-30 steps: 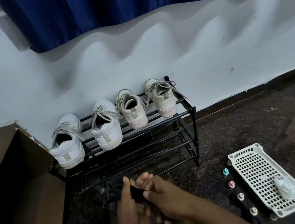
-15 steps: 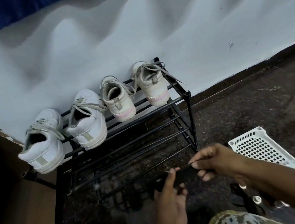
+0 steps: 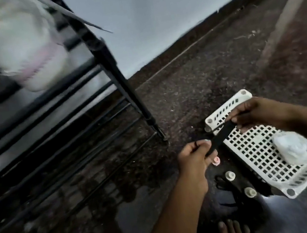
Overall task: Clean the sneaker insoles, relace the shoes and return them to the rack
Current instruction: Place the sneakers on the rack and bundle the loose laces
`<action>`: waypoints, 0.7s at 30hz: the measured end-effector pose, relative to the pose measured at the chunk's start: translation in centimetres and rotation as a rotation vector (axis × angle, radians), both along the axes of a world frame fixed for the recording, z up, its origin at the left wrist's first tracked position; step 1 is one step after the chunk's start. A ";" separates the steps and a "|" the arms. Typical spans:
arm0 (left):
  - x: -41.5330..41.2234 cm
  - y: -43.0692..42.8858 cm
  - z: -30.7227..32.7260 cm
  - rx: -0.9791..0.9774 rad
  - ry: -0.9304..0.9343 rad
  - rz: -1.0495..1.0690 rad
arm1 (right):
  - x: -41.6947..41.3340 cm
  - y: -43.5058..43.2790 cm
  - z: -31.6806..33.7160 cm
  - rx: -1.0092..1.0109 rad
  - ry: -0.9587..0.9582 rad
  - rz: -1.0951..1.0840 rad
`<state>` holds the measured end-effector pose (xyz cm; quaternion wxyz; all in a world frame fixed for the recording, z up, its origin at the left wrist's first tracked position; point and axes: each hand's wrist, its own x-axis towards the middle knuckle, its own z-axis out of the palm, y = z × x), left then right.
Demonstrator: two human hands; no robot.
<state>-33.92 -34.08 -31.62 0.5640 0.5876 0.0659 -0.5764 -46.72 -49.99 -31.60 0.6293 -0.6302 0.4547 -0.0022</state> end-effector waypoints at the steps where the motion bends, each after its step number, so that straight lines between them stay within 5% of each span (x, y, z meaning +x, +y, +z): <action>1: -0.2 -1.2 -1.0 0.010 -0.013 -0.028 | -0.6 -1.1 -1.1 -0.025 0.009 -0.023; 7: -1.4 -7.4 -5.6 0.045 -0.144 -0.079 | -2.4 -5.4 -5.9 -0.405 0.246 -0.047; 12: -1.8 -10.2 -8.5 0.079 -0.574 -0.165 | -1.1 -6.4 -6.6 -0.732 0.378 0.014; 21: -1.7 -10.3 -9.2 -0.053 -1.229 -0.457 | -0.3 -7.7 -9.7 -0.790 0.417 -0.057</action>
